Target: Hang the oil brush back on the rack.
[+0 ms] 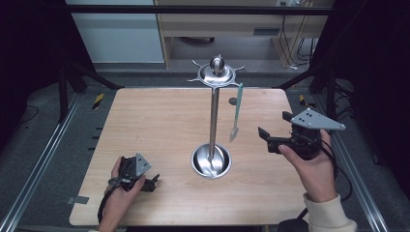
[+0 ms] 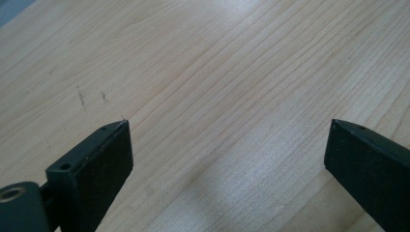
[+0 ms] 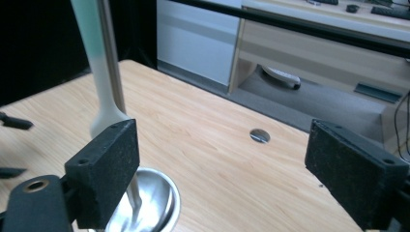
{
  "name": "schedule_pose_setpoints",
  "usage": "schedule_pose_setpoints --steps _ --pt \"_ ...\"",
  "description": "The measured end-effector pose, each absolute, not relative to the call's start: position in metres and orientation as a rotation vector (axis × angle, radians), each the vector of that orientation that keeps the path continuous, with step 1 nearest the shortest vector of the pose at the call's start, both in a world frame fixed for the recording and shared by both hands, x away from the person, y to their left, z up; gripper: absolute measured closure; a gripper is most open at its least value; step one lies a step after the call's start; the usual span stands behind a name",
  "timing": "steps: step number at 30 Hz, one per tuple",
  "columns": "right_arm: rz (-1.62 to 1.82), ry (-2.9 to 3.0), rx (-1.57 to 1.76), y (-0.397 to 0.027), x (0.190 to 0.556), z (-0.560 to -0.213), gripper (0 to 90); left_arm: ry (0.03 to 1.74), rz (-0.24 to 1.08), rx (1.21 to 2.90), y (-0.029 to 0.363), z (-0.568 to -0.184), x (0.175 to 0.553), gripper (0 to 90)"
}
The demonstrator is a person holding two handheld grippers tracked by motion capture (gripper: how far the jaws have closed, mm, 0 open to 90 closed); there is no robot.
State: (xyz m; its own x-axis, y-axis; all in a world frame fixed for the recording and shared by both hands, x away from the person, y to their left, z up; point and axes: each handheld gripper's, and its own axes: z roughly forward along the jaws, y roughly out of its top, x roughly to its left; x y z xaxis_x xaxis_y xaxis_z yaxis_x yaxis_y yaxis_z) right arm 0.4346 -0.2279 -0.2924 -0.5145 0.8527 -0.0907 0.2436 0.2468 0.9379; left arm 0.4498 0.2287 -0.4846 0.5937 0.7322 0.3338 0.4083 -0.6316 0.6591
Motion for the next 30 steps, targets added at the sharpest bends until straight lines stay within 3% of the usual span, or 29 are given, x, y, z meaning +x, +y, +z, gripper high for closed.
schedule_pose_setpoints --steps 6,14,30 --pt "1.253 1.945 1.022 -0.234 0.437 -0.311 11.3 0.903 0.813 2.297 0.228 -0.485 0.45 2.9" --pt "1.172 1.983 1.067 -0.235 0.446 -0.345 17.7 0.902 0.811 2.3 0.228 -0.485 0.45 2.9" --pt "1.033 2.079 1.143 -0.224 0.466 -0.405 13.2 0.898 0.809 2.303 0.228 -0.485 0.45 2.9"
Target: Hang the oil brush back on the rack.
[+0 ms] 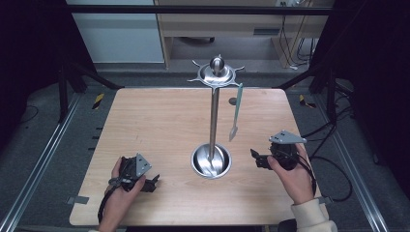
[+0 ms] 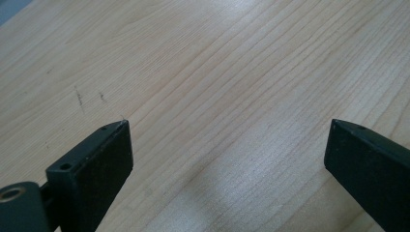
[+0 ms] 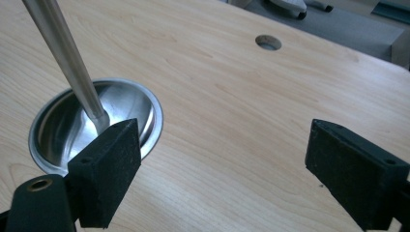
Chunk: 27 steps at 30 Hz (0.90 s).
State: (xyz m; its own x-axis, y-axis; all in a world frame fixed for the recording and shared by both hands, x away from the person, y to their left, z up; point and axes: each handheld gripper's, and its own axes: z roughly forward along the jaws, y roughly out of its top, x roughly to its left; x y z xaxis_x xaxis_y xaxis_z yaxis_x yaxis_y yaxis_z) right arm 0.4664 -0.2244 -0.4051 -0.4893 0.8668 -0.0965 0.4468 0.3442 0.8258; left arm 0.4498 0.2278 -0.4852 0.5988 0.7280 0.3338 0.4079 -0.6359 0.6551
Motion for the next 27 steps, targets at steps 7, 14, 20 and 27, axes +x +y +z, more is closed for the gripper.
schedule_pose_setpoints --steps 7,14,20,27 --pt "1.018 2.094 1.195 -0.223 0.476 -0.425 13.7 0.898 0.81 2.305 0.228 -0.485 0.45 2.9" --pt "1.002 2.115 1.224 -0.221 0.484 -0.439 14.4 0.896 0.809 2.307 0.228 -0.485 0.45 2.9" --pt "0.994 2.125 1.246 -0.221 0.491 -0.448 14.7 0.895 0.809 2.309 0.228 -0.486 0.45 2.9" --pt "0.989 2.127 1.281 -0.22 0.501 -0.456 14.7 0.894 0.809 2.31 0.227 -0.486 0.45 2.9"
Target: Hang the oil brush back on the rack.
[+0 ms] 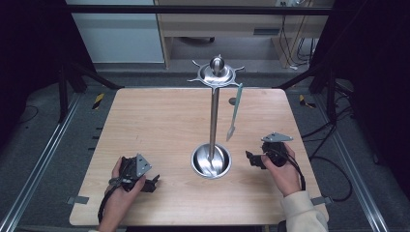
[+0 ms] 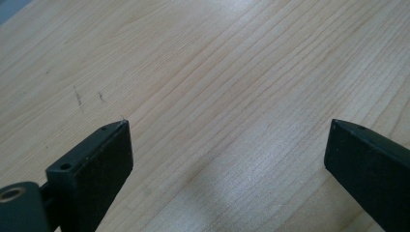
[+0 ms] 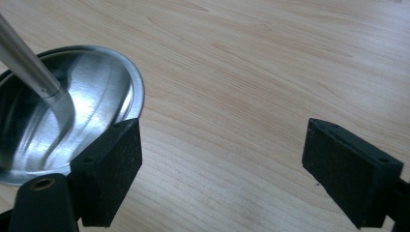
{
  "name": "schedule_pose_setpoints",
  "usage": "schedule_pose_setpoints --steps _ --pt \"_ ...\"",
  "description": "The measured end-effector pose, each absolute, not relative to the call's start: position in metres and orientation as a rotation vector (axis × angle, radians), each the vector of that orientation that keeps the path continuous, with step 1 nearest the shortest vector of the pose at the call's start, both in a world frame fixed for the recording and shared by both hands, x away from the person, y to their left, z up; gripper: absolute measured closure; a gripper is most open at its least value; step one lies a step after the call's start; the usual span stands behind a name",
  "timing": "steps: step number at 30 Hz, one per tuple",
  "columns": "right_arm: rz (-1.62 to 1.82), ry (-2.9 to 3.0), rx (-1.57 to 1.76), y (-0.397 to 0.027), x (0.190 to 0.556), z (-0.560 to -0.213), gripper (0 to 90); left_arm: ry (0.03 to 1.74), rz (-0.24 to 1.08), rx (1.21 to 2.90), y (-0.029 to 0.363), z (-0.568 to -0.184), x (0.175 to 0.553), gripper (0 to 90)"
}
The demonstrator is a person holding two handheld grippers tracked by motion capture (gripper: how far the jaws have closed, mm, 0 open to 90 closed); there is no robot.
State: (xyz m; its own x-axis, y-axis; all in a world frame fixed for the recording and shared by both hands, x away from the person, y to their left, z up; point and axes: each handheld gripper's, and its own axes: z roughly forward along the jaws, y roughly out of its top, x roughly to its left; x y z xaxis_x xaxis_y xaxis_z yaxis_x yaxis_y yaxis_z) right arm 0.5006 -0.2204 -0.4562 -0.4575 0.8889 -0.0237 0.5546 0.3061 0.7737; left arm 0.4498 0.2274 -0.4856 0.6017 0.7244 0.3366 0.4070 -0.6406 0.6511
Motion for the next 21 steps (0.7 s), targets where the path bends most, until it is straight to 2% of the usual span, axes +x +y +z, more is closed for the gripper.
schedule_pose_setpoints --steps 13,21 --pt "0.995 2.075 1.365 -0.22 0.516 -0.469 14.8 0.893 0.81 2.309 0.227 -0.486 0.45 2.9" --pt "0.966 2.094 1.386 -0.218 0.514 -0.483 14.8 0.893 0.81 2.305 0.226 -0.486 0.452 2.9"
